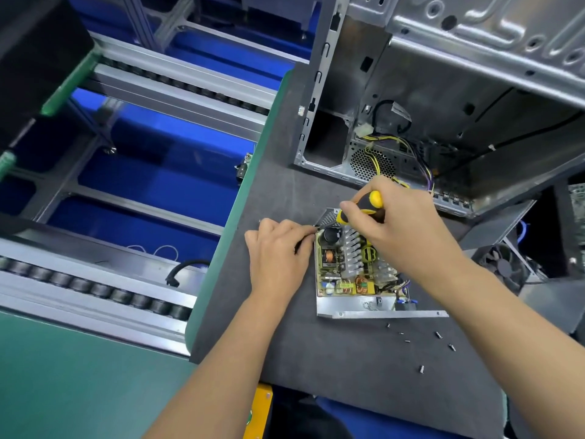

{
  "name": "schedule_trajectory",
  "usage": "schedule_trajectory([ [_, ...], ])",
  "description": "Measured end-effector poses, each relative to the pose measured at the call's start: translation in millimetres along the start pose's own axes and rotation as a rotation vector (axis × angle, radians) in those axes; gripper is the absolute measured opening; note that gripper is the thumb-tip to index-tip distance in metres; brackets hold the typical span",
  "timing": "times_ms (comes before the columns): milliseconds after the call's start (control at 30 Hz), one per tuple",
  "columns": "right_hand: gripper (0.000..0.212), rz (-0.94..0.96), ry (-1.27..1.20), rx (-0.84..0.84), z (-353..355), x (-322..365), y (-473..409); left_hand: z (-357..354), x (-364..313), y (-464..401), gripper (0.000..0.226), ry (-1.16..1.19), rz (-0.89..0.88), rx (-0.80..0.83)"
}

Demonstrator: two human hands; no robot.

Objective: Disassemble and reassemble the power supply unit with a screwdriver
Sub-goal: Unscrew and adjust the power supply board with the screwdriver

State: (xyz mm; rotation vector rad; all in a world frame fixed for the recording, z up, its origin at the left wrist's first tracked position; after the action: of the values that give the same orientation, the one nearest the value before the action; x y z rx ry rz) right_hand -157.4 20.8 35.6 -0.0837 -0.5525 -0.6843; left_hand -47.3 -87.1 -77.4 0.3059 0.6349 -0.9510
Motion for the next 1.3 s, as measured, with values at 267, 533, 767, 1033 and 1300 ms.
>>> schedule_trajectory([
  [267, 0.026, 0.045, 0.170, 0.053, 5, 22, -10, -1, 1, -2, 0.009, 0.027, 0.013, 0.003],
  [533, 0.026, 0.186, 0.545, 0.163, -10, 62, -16, -4, 3, -3, 0.006, 0.084, 0.053, -0.004],
  [767, 0.016, 0.199, 0.702, 0.337, -8, 67, -34, -7, 5, -7, 0.011, 0.098, 0.117, 0.078],
  [1033, 0.015, 0.236, 0.860, 0.464, -13, 76, -39, -10, 7, -10, 0.014, 0.115, 0.154, 0.134],
  [1300, 0.019, 0.270, 0.982, 0.463, -20, 85, -43, -8, 9, -9, 0.012, 0.161, 0.154, 0.091],
])
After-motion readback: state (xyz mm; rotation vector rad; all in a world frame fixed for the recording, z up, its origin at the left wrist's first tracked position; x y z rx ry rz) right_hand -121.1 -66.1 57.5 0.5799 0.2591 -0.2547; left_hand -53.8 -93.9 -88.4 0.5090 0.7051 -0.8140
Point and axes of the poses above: each hand's wrist, its own y-axis away from the middle knuckle, its own z-axis out of the back of the hand, x = y × z, the point moved 6 cm from there along -y, towards the middle knuckle, and after that the axes turned 9 degrees about x, right-handed, at the moved point
